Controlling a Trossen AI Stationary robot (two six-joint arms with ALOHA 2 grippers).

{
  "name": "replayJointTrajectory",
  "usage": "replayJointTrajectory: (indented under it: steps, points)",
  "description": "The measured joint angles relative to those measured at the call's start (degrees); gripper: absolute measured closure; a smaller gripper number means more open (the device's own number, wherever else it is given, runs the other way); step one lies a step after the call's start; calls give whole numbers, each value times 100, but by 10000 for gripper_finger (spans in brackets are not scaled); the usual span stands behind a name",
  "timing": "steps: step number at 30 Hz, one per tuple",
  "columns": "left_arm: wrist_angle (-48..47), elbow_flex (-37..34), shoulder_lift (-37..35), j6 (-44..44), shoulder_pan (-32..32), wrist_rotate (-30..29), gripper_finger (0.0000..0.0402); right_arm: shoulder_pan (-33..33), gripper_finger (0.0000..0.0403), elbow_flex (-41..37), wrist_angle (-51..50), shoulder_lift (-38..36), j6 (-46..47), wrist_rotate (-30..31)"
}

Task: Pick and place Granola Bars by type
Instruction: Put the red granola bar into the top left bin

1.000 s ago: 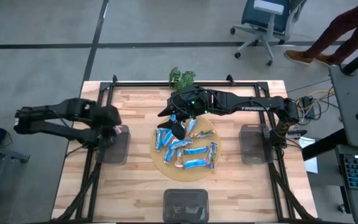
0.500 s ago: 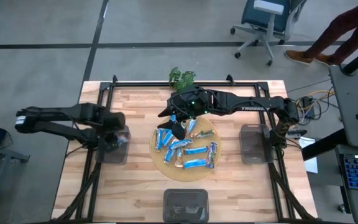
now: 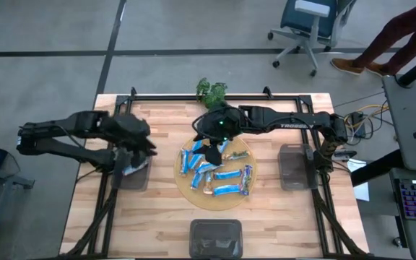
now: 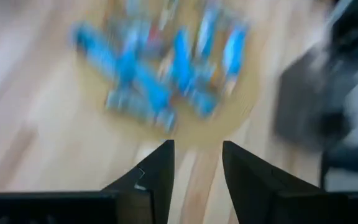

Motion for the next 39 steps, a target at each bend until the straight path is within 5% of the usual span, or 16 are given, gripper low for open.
replayJointTrajectory:
  steps: [7, 17, 27, 39]
  points:
    - [1733, 139, -188, 362, -11, -17, 288, 0, 181, -2, -823, -129, -172, 31]
    - [1820, 75, -235, 559, -11, -195, 368, 0, 238, -283, -1103, -671, -319, 171]
    - [1821, 37, -23, 563, -11, -96, 378, 95, 278, -1914, -501, -1714, 387, 162]
    - [1818, 90, 515, 548, -9, -110, 279, 159, 216, -2652, -33, -2250, 867, 131]
